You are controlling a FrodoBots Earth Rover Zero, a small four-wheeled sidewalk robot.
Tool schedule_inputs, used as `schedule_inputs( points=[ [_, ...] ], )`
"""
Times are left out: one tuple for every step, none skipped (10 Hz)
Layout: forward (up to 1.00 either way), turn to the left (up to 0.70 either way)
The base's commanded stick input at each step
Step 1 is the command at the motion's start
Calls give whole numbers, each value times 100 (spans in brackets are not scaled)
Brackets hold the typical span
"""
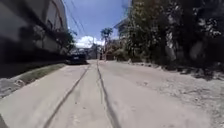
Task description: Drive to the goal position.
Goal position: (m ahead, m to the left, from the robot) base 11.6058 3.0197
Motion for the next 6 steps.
schedule_inputs(
  points=[
    [100,0],
    [100,0],
    [100,8],
    [100,40],
    [100,40],
    [100,36]
  ],
)
